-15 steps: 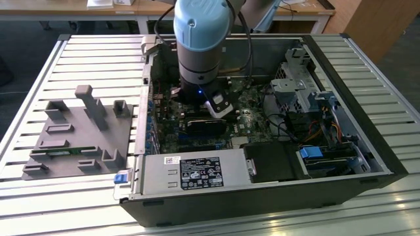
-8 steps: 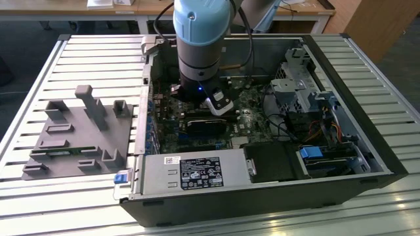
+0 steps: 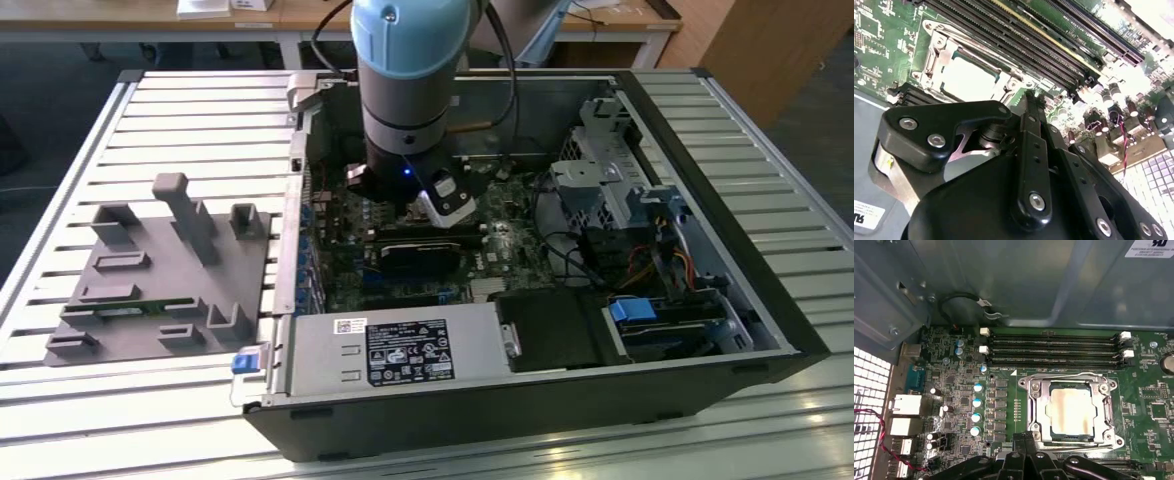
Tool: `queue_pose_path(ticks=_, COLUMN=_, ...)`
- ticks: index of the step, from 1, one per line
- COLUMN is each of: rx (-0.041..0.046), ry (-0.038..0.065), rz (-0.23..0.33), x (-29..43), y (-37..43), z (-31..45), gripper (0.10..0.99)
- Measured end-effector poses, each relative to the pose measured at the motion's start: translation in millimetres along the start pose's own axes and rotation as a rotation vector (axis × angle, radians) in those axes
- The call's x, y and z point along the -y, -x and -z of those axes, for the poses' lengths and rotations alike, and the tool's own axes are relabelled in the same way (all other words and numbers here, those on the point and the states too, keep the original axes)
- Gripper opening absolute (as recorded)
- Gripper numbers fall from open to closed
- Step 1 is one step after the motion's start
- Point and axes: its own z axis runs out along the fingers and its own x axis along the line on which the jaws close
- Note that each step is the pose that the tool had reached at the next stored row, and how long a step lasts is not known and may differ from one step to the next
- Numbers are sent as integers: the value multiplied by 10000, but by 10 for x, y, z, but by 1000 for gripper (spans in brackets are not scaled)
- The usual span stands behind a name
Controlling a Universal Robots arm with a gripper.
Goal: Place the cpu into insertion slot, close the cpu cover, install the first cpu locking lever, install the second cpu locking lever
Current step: 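Install the second cpu locking lever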
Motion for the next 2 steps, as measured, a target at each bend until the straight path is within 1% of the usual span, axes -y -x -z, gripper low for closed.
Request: queue_pose_path(ticks=2, rx=1, ry=1, rz=1, x=0, y=0, z=0, gripper=106)
